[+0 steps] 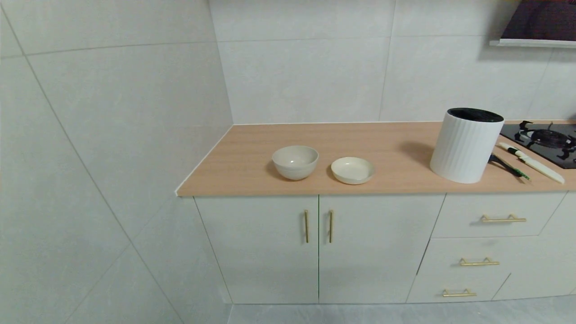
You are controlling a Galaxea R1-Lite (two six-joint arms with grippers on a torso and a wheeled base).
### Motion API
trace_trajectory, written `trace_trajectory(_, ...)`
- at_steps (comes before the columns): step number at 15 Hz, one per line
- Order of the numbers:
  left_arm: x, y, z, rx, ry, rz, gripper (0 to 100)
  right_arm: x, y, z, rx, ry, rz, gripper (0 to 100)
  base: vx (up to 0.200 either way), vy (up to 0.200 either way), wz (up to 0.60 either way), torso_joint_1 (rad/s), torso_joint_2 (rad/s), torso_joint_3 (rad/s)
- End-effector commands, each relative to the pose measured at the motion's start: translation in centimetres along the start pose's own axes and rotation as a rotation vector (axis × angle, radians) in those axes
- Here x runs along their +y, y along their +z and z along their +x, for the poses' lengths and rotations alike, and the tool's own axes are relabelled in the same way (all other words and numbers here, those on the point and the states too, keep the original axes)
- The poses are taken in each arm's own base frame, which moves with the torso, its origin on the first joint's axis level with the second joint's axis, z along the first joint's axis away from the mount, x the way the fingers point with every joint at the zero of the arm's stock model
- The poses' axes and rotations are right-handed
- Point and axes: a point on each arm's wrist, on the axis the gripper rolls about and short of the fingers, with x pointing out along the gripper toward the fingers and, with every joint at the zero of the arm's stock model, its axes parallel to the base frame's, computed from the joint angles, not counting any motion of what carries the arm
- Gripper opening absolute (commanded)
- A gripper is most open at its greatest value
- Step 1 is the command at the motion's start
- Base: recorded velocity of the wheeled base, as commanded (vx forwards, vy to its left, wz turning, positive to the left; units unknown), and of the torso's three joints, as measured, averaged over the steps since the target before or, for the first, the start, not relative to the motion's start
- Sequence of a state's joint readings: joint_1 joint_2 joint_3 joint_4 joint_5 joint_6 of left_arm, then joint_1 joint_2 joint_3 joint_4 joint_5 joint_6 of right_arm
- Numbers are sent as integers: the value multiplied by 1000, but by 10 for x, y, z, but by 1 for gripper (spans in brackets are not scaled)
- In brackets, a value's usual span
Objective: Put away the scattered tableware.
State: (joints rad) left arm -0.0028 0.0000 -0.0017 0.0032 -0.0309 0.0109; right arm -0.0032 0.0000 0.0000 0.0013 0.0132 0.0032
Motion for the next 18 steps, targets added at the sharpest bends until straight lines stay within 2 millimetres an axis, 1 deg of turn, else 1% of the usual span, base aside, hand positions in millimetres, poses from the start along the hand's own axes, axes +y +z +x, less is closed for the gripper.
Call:
trace_trajectory(1, 0, 0, 0, 0, 0, 0, 100, 0, 0, 0, 0, 1, 0, 100, 0, 0, 0, -237, 540, 295)
trace_trajectory(11, 0, 0, 0, 2, 0, 0, 100, 0, 0, 0, -1, 1, 0, 100, 0, 0, 0, -204, 503, 292)
trace_trajectory(18, 0, 0, 0, 2, 0, 0, 100, 0, 0, 0, 0, 1, 0, 100, 0, 0, 0, -158, 456, 304)
